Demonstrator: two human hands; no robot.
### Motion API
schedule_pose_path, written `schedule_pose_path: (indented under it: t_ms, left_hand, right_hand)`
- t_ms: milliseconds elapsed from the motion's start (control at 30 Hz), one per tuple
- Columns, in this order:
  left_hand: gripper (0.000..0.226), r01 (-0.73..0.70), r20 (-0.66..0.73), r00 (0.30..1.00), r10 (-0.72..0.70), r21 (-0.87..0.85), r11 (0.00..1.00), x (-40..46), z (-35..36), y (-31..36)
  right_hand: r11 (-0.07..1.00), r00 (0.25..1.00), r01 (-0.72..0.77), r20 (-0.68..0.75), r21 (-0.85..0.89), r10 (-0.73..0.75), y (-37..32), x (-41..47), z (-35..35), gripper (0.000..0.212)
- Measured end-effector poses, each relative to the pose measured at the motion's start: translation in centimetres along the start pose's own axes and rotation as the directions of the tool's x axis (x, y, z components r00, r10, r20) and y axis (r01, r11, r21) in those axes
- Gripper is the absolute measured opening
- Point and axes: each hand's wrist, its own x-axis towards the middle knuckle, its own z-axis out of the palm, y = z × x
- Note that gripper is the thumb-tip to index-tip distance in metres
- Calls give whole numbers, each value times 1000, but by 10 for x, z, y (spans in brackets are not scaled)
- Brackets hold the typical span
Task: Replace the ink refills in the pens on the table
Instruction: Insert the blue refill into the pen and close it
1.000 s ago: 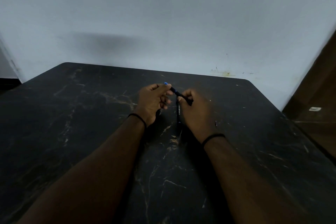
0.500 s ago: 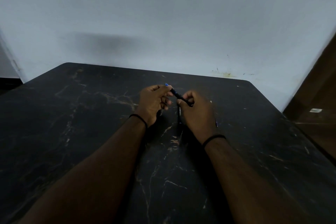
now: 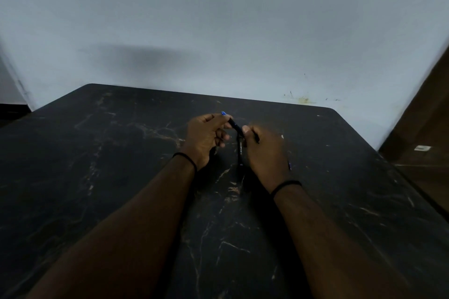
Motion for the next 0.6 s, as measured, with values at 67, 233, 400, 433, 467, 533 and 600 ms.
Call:
schedule_pose_path:
  t_ms: [67, 233, 400, 433, 467, 533, 600]
  left_hand:
    - [18, -2, 3, 1000, 1, 6, 1000, 0, 0, 0]
    - [23, -3, -5, 1000, 3, 11, 1000, 1, 0, -1]
    - [16, -13, 4, 1000, 13, 25, 1000, 0, -1, -1]
    - [15, -14, 3, 1000, 14, 23, 1000, 0, -1, -1]
    - [15, -14, 1, 1000, 14, 19, 1000, 0, -1, 0]
    - [17, -12, 0, 1000, 12, 21, 1000, 0, 0, -1]
    - [17, -14, -3, 1000, 14, 26, 1000, 0, 1, -1]
  right_hand:
    - [1000, 1000, 10, -9, -27, -10, -2, 0, 0, 34]
    - [999, 1000, 10, -19, 35, -9, 0, 2, 2, 12]
    - [997, 999, -12, -39, -75, 9, 4, 5, 6, 37]
    - [999, 999, -17, -48, -27, 16, 3, 4, 7, 31]
    - [1000, 998, -20, -64, 22, 22, 3, 4, 7, 22]
    - [999, 996, 8, -88, 43, -4, 3, 3, 7, 19]
    - [999, 996, 41, -75, -16, -42, 6, 4, 6, 28]
